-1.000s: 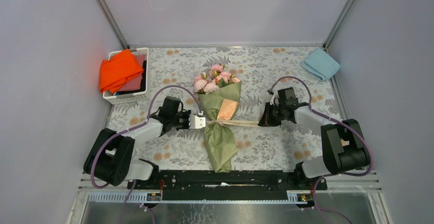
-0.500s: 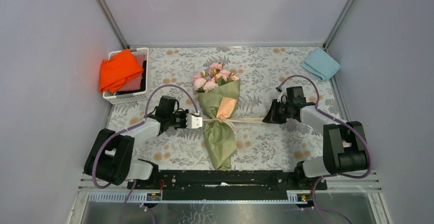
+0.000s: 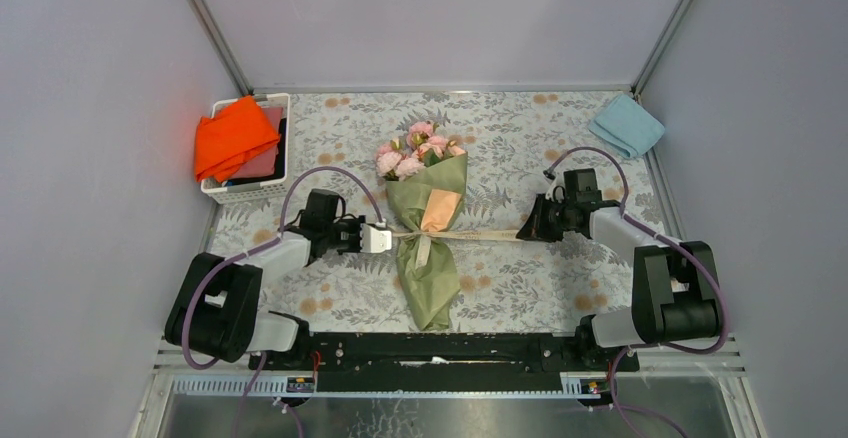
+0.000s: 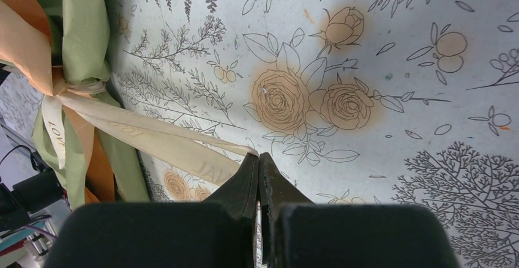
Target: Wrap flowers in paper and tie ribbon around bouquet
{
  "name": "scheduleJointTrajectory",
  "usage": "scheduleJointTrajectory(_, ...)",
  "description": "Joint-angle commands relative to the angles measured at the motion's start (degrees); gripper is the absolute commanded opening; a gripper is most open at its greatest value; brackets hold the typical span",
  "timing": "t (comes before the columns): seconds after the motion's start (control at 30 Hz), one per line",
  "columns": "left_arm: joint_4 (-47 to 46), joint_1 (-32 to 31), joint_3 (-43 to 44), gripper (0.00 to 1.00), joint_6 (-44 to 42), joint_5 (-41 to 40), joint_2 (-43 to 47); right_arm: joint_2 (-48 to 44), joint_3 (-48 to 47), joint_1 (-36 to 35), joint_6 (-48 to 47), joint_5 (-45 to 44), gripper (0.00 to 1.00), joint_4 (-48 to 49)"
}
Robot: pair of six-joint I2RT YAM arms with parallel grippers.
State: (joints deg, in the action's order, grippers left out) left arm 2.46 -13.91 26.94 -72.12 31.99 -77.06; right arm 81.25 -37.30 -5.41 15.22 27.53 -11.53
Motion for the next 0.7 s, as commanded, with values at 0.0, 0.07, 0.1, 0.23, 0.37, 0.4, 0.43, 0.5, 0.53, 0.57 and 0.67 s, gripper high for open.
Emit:
scheduleJointTrajectory(0.0,1.88,3.56,-1.67,0.0,-2.0,-7.66,0.68,-2.41,0.25,3.64,-3.0,-11.04,0.0,-2.12)
scheduleJointTrajectory(0.07,1.99,3.9,-1.63,0.0,-2.4,-7.47,0.6,-2.76,0.27,3.81,-3.01,-11.43,0.0,-2.09)
scheduleJointTrajectory(0.1,2.02,4.01,-1.63,0.0,-2.64,-7.32,0.58,-2.69,0.29,3.79,-3.01,-11.32,0.0,-2.09)
scheduleJointTrajectory(0.23,2.0,4.33,-1.77,0.0,-3.11,-7.21,0.53,-2.11,0.12,3.98,-3.08,-11.05,0.0,-2.23)
scheduleJointTrajectory(0.37,2.19,4.51,-1.97,0.0,-3.13,-6.76,0.86,-2.15,0.03,3.98,-3.32,-10.62,0.0,-2.16)
scheduleJointTrajectory(0.4,2.48,4.51,-2.02,0.0,-3.23,-6.39,0.98,-2.08,-0.01,3.98,-3.47,-10.5,0.0,-2.17)
scheduleJointTrajectory(0.43,3.0,4.46,-1.86,0.0,-3.42,-5.97,1.33,-2.11,-0.12,3.92,-3.67,-10.39,0.0,-2.09)
scheduleJointTrajectory(0.5,6.63,3.67,-0.69,0.0,-4.62,-4.44,2.7,-2.34,-0.48,3.34,-3.07,-7.25,0.0,-0.99)
scheduleJointTrajectory(0.53,9.22,2.66,0.42,0.0,-5.02,-3.77,3.83,-2.07,-1.47,2.33,-2.73,-6.33,0.0,-1.25)
scheduleJointTrajectory(0.57,12.14,1.28,1.86,0.22,-4.85,-3.36,5.07,-1.8,-2.56,0.61,-2.57,-5.91,0.0,-1.69)
scheduleJointTrajectory(0.67,22.93,-2.33,8.24,0.68,-3.91,-0.24,9.03,-0.97,-5.71,-4.66,-1.62,-3.37,0.0,-1.55)
